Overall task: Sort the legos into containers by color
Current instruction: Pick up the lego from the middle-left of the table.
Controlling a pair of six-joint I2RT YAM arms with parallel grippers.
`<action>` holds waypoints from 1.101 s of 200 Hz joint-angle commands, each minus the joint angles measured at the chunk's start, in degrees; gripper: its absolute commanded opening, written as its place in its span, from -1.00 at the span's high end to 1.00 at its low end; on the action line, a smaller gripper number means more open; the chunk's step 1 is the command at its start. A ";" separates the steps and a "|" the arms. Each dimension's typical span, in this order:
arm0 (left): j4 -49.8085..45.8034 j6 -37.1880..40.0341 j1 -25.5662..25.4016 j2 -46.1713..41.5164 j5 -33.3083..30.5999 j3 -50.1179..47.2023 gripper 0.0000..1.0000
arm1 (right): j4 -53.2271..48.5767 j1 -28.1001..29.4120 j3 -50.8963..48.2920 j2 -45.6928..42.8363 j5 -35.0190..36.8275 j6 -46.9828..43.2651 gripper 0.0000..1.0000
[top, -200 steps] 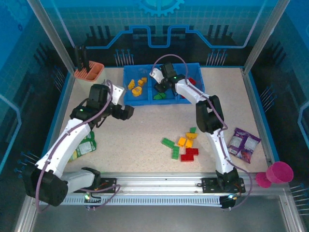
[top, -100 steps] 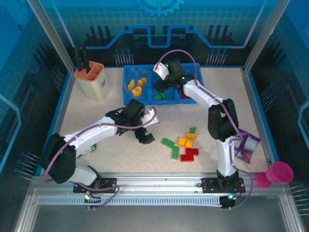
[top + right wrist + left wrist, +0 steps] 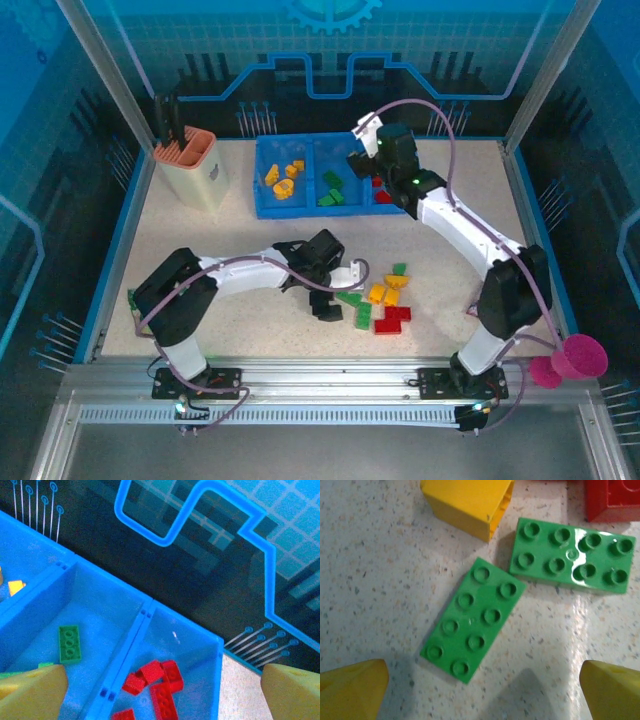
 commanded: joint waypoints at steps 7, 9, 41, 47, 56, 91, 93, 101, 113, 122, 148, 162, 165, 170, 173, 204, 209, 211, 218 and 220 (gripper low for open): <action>1.83 2.43 -1.18 3.50 0.47 3.11 -0.98 | -10.79 -2.09 -2.79 -5.49 -1.86 8.32 -1.00; 1.74 2.47 -1.26 3.65 0.36 3.34 -0.98 | -11.08 -2.30 -3.13 -5.75 -2.17 8.68 -1.00; -0.20 3.62 -2.30 6.78 -0.29 5.55 -0.86 | -10.99 -5.91 -10.55 -10.50 -7.21 13.02 -1.00; -1.07 3.71 -2.50 7.31 -0.54 6.17 -0.80 | -10.71 -6.36 -11.63 -11.15 -7.82 13.46 -1.00; -2.34 3.71 -2.69 8.17 -1.09 7.14 -0.71 | -10.57 -6.93 -12.71 -11.73 -8.08 13.79 -1.00; -5.11 3.47 -3.48 9.33 -2.92 7.67 -0.35 | -11.39 -8.13 -12.85 -11.64 -7.73 12.91 -1.00; -5.18 3.46 -3.55 9.39 -3.02 7.60 -0.33 | -11.45 -8.18 -12.81 -11.58 -7.79 12.88 -1.00; -5.31 3.15 -3.74 9.42 -3.59 7.28 -0.25 | -11.53 -8.45 -12.58 -11.45 -7.98 12.75 -0.99; -6.11 2.74 -4.14 9.42 -4.26 6.88 -0.19 | -11.67 -8.96 -12.28 -11.20 -8.49 12.55 -1.00; -6.57 2.00 -4.43 9.42 -5.00 6.55 -0.03 | -11.95 -9.39 -12.01 -11.18 -9.01 12.64 -1.00; -6.77 -1.14 -4.72 7.86 -6.72 4.94 0.24 | -12.59 -10.86 -11.88 -11.98 -10.54 13.08 -1.00; -6.12 -3.32 -4.73 6.45 -9.02 4.11 0.35 | -12.61 -11.74 -12.43 -12.94 -12.03 14.00 -1.00; -6.03 -3.76 -4.64 6.19 -9.51 4.02 0.36 | -12.68 -11.86 -12.57 -13.12 -12.22 14.13 -1.00; -6.02 -4.46 -4.48 5.65 -10.15 4.02 0.37 | -12.83 -12.04 -12.77 -13.42 -12.57 14.46 -1.00; -6.09 -5.08 -4.34 5.34 -10.46 4.10 0.37 | -12.92 -12.06 -12.86 -13.64 -12.68 14.60 -1.00; -4.88 -12.86 0.61 1.27 -11.33 7.09 0.41 | -13.75 -12.24 -14.04 -14.76 -13.86 15.57 -1.00; -4.09 -13.73 1.63 0.68 -11.40 7.70 0.41 | -13.76 -12.25 -14.28 -14.78 -13.92 15.65 -1.00; -3.76 -14.12 2.03 0.46 -11.51 7.96 0.41 | -13.82 -12.24 -14.38 -14.78 -13.95 15.67 -1.00; -2.59 -15.21 3.47 0.09 -12.15 9.15 0.41 | -13.83 -12.26 -14.68 -14.69 -13.94 15.77 -1.00; -2.37 -15.54 3.79 0.08 -12.36 9.62 0.41 | -13.84 -12.31 -14.72 -14.69 -13.96 15.77 -1.00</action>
